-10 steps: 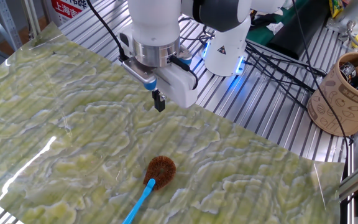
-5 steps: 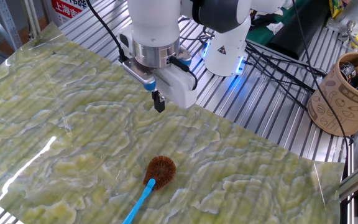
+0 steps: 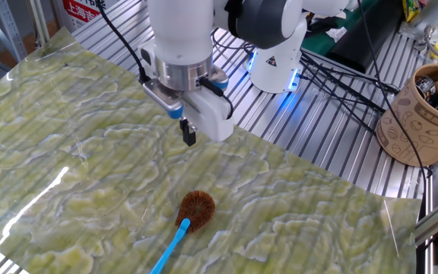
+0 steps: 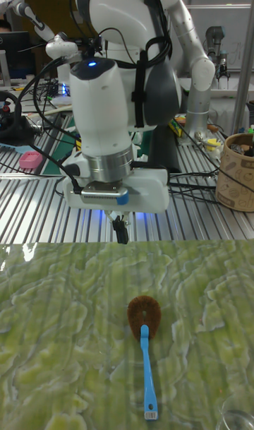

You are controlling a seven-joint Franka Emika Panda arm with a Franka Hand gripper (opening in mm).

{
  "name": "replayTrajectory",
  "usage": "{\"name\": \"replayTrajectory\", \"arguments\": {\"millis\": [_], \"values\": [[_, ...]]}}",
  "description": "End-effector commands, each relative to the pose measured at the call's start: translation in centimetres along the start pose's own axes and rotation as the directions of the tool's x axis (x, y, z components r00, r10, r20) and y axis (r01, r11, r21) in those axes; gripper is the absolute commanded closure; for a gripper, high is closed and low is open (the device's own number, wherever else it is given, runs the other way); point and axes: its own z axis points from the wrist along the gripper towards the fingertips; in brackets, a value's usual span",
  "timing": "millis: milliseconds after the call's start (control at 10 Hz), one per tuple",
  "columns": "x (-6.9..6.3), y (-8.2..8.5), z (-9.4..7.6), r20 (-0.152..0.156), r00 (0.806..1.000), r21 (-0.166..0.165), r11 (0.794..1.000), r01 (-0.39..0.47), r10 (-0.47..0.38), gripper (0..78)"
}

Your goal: Scrub the table with a brush

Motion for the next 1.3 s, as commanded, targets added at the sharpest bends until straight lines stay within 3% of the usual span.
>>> {"name": "replayTrajectory", "arguments": {"millis": [100,1300], "values": [[-0.42,0.09,-0.14,0.005,1.0,-0.001,1.0,-0.008,0.008,77.6],[-0.62,0.37,-0.18,0.009,1.0,-0.002,1.0,-0.004,0.004,77.6]]}}
